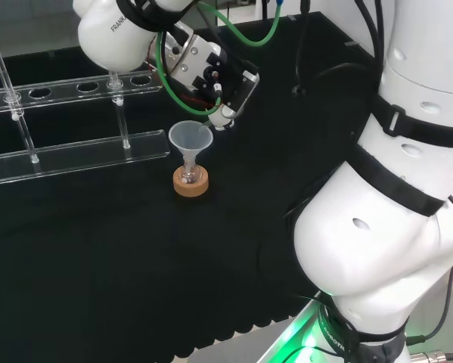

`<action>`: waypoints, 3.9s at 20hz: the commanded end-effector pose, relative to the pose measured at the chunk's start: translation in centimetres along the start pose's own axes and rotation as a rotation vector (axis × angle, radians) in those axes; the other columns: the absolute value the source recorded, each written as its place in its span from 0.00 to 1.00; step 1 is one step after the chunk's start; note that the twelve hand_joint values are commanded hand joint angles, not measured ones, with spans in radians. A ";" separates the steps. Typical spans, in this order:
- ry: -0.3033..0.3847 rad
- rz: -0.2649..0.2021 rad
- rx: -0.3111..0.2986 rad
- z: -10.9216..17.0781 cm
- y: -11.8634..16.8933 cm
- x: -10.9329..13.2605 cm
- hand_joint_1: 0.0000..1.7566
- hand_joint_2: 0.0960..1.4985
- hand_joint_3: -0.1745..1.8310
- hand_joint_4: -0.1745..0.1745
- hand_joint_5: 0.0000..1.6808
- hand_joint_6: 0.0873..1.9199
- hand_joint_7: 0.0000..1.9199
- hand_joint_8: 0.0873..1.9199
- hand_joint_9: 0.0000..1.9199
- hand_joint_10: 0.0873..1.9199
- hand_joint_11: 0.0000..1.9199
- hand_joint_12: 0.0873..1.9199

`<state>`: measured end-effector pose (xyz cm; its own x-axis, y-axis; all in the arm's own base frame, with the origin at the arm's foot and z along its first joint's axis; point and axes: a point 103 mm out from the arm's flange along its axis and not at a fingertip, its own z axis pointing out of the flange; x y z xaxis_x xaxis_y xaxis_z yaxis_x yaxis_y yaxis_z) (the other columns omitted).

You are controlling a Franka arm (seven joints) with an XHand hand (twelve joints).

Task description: Pour all the NaCl from the weighing funnel into the round-bottom flask.

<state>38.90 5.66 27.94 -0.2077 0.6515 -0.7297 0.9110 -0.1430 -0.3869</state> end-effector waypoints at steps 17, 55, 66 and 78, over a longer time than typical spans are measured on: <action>-0.136 0.020 0.013 -1.6 -0.4 0.6 0.63 0.42 0.41 1.00 0.72 0.39 0.37 0.31 0.57 0.13 0.41 0.54; -0.293 0.060 0.096 -4.0 -0.6 1.9 0.63 0.42 0.41 1.00 0.71 0.39 0.36 0.31 0.57 0.12 0.41 0.54; -0.316 0.070 0.111 -4.7 -0.5 2.3 0.63 0.42 0.41 1.00 0.71 0.39 0.36 0.31 0.57 0.11 0.41 0.53; -0.182 0.045 0.072 -4.1 -0.1 1.4 0.63 0.42 0.41 1.00 0.71 0.39 0.36 0.31 0.57 0.11 0.41 0.53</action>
<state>39.88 10.42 29.20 -0.2474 0.4339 -0.8663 0.8911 -0.2491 -0.3793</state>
